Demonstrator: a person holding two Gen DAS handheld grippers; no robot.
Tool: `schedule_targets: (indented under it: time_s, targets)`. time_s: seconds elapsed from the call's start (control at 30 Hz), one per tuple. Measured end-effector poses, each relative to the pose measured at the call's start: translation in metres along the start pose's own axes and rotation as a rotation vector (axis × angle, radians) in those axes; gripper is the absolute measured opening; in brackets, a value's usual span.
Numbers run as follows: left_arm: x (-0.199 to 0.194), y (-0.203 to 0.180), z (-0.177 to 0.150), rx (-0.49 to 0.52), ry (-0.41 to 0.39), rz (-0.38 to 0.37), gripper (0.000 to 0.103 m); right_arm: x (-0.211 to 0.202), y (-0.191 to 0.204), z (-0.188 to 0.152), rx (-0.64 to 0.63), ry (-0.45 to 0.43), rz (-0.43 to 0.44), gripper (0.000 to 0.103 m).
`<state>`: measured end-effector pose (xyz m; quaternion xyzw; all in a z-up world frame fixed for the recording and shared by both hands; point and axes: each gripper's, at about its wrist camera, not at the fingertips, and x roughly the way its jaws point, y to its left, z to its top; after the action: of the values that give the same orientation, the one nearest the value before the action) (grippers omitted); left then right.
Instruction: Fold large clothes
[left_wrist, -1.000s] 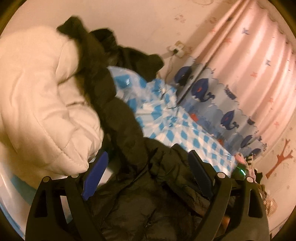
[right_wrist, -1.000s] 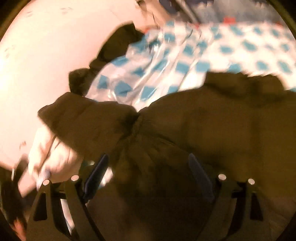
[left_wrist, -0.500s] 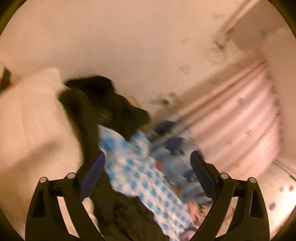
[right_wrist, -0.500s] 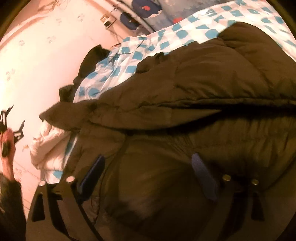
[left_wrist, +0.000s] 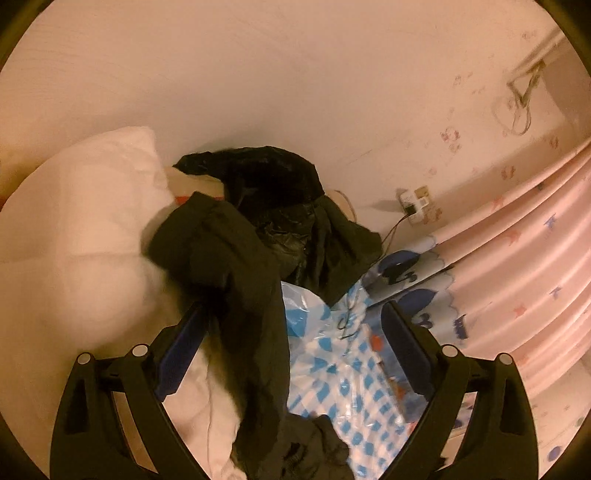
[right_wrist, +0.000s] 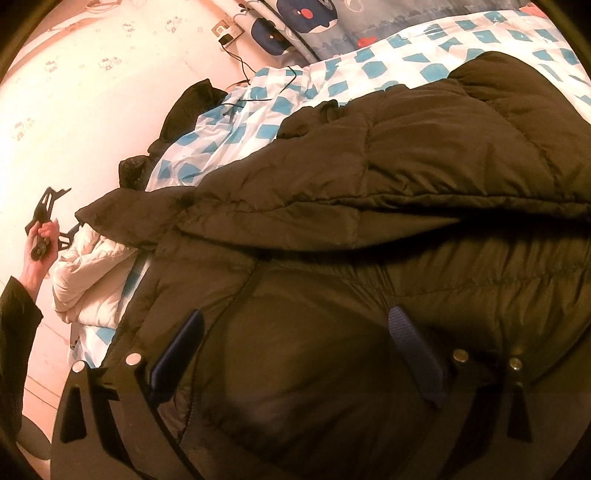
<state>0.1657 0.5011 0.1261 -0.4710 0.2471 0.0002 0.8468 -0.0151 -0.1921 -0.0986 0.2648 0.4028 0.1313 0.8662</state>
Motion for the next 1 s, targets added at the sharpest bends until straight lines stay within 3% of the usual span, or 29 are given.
schedule_targets:
  time_s: [0.13, 0.17, 0.2, 0.23, 0.27, 0.3, 0.33, 0.47, 0.67, 0.77, 0.87, 0.93, 1.0]
  targets:
    - [0.022, -0.005, 0.009, 0.015, 0.015, 0.127, 0.089, 0.001, 0.002, 0.000, -0.007, 0.004, -0.010, 0.096]
    - [0.030, -0.005, 0.011, 0.018, 0.023, 0.172, 0.084, 0.001, 0.003, 0.000, -0.008, 0.005, -0.012, 0.096]
    - [0.036, -0.006, 0.011, 0.023, 0.043, 0.192, 0.059, 0.001, 0.003, 0.000, -0.011, 0.006, -0.015, 0.096]
    - [0.040, -0.004, 0.011, 0.024, 0.075, 0.182, 0.026, 0.002, 0.003, 0.000, -0.013, 0.007, -0.017, 0.096]
    - [0.045, -0.002, 0.010, 0.022, 0.106, 0.183, 0.020, 0.002, 0.004, 0.000, -0.013, 0.008, -0.018, 0.096]
    - [0.046, -0.005, 0.009, 0.039, 0.092, 0.203, 0.010, 0.002, 0.004, 0.000, -0.013, 0.008, -0.018, 0.096]
    - [0.044, -0.008, 0.007, 0.063, 0.076, 0.205, 0.007, 0.002, 0.004, 0.000, -0.012, 0.009, -0.019, 0.096]
    - [0.025, -0.036, -0.007, 0.176, 0.007, 0.150, 0.005, -0.002, 0.007, 0.004, -0.003, 0.011, -0.024, 0.096]
    - [-0.008, -0.143, -0.054, 0.469, -0.038, -0.024, 0.004, -0.049, 0.029, 0.044, -0.107, -0.189, -0.047, 0.096]
    - [-0.015, -0.191, -0.085, 0.547, -0.017, -0.115, 0.004, -0.057, 0.014, 0.067, -0.090, -0.203, -0.095, 0.096]
    - [-0.020, -0.243, -0.139, 0.654, 0.038, -0.220, 0.004, -0.050, -0.029, 0.082, 0.037, -0.133, -0.138, 0.096]
    - [-0.018, -0.271, -0.181, 0.717, 0.096, -0.282, 0.004, -0.041, -0.065, 0.079, 0.211, -0.068, -0.086, 0.096]
    - [-0.010, -0.293, -0.232, 0.772, 0.171, -0.345, 0.004, -0.044, -0.087, 0.074, 0.351, -0.082, 0.003, 0.096]
